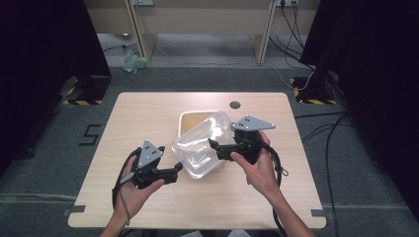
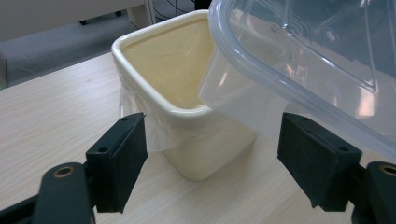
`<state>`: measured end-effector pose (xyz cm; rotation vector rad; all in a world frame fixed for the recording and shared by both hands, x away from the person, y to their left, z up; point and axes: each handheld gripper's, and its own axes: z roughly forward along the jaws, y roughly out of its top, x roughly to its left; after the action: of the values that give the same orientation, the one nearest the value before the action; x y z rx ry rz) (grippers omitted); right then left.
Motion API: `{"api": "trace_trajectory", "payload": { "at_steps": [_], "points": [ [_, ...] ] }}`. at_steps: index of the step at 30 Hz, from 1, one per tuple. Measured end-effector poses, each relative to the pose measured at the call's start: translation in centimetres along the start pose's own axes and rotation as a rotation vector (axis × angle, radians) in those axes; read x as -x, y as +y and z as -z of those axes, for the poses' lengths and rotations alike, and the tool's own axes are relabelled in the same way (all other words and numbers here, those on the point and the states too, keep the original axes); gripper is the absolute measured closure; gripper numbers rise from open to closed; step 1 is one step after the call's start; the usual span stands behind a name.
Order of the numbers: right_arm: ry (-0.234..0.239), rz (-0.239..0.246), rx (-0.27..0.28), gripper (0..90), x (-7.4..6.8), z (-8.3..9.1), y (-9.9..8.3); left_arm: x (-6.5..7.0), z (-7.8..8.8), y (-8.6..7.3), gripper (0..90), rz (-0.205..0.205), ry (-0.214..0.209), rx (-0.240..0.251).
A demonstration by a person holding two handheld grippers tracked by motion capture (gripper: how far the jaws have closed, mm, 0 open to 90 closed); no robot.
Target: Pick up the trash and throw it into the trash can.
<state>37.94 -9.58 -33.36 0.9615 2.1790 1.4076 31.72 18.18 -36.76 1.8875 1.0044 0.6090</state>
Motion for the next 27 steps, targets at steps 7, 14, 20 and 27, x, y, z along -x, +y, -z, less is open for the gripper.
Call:
{"api": "trace_trajectory", "payload": {
  "at_steps": [7, 14, 20, 27],
  "points": [
    [0.046, -0.035, -0.008, 14.6, 0.6, -2.7, 0.8, -1.7, -0.1, -0.1, 23.6, 0.036, 0.023, 0.007],
    [0.080, -0.065, -0.008, 14.6, 1.0, -4.6, 1.3, -3.1, 0.2, -0.1, 23.6, 0.068, 0.038, 0.022],
    [0.116, -0.108, -0.049, 14.5, 1.6, -6.0, 1.5, -3.7, 0.3, -0.3, 23.3, 0.084, 0.033, 0.031],
    [0.144, -0.151, -0.065, 15.1, 2.4, -6.8, 1.4, -3.8, 0.1, -0.3, 21.9, 0.096, 0.014, 0.043]
  ]
}}
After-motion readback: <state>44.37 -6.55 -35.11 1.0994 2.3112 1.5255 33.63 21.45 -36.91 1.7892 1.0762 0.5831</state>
